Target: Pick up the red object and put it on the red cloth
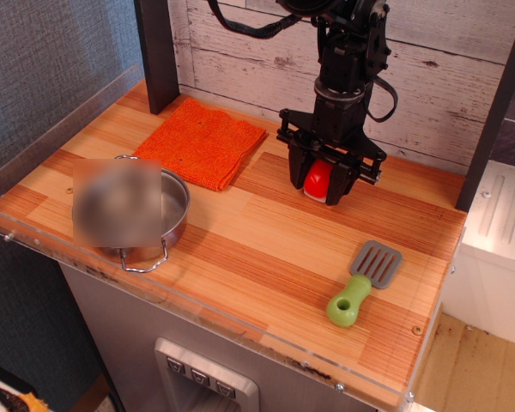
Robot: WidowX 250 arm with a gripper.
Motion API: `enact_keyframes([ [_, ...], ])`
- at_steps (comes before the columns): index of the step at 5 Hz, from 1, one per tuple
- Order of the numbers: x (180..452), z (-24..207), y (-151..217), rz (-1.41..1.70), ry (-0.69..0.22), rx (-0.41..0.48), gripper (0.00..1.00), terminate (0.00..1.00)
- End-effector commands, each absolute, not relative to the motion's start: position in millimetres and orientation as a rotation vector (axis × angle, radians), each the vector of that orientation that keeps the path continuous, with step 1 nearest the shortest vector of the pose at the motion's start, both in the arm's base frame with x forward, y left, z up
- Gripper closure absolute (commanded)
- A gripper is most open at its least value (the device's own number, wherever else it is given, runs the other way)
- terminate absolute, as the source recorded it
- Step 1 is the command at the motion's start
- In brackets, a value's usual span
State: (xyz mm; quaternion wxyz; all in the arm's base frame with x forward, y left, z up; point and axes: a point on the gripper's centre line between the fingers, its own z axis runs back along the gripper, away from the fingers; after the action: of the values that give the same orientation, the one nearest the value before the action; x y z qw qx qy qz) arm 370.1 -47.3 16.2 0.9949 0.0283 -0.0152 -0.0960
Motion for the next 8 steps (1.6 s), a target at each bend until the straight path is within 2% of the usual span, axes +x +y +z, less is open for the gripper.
enact_keyframes([
  [1,381,92,-27,-0.189,-0.138,0.002,1.00,0.00],
  [2,373,110,8,-0.148,-0.119,0.005,1.00,0.00],
  [3,358,106,46,-0.101,-0.080,0.029,1.00,0.00],
  [4,345,91,77,-0.062,-0.034,0.027,1.00,0.00],
  [5,339,82,97,-0.034,-0.005,0.066,1.00,0.00],
  [6,339,77,112,-0.001,-0.012,0.062,1.00,0.00],
  [8,361,70,111,-0.045,-0.042,0.054,1.00,0.00],
])
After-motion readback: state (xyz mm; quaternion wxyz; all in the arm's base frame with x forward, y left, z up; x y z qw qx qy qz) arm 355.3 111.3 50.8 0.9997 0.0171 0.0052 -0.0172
